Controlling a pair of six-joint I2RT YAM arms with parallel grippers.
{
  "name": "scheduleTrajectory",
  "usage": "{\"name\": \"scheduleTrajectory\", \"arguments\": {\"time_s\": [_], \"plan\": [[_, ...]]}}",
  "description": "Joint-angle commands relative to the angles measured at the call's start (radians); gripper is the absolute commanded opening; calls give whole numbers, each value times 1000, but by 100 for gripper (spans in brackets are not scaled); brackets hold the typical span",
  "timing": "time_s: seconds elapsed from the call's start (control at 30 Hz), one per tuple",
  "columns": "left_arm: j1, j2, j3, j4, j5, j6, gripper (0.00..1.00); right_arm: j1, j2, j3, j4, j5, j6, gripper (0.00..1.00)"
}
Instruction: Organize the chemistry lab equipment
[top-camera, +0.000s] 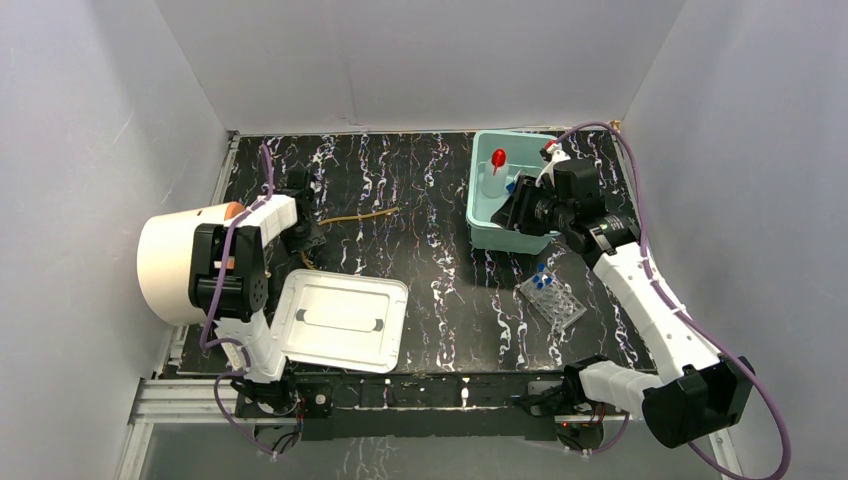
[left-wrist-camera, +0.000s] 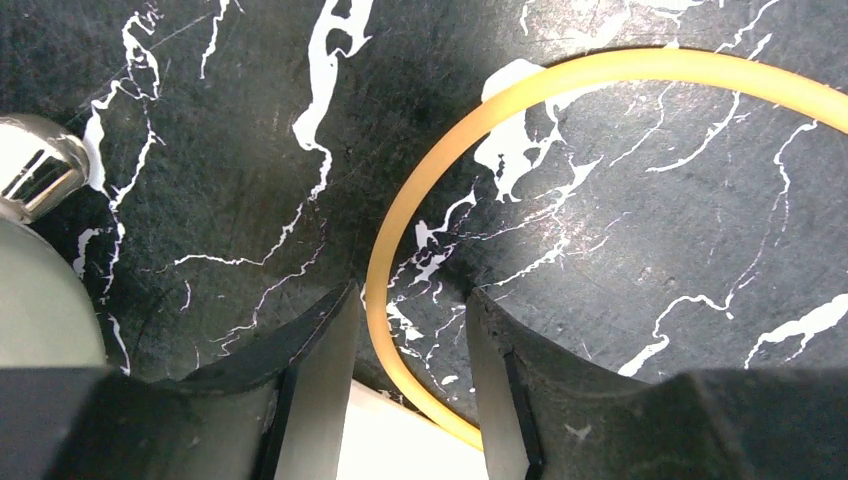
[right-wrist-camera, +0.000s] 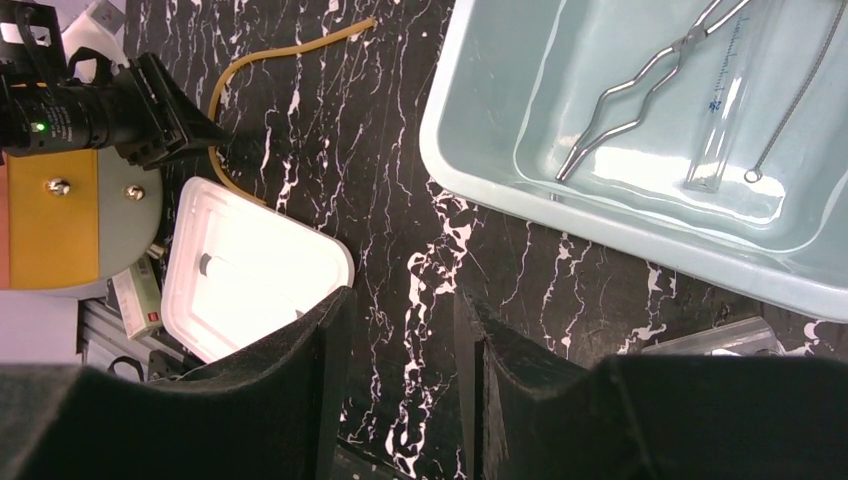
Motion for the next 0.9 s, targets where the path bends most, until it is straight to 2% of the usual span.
{"name": "scheduleTrajectory", "arguments": {"time_s": [0.0,0.17,0.23,0.43,0.63,0.87], "plan": [[27,-1,-40,15,11,-8,42,5,-31,-8,36,-6,12,49],[52,-5,-83,37,45,-14,40,6,-29,-10,38,-2,12,49],[56,-14,-98,50,63,-17,32,5,-28,-10,36,0,12,49],[55,-11,-73,62,104,13,0,6,-33,-8,36,2,16,49],[46,-46,50,78,191,53,0,5,-29,-10,42,8,22,49],[19,-172,135,102,279,62,0,4,-39,-6,51,15,28,49]]}}
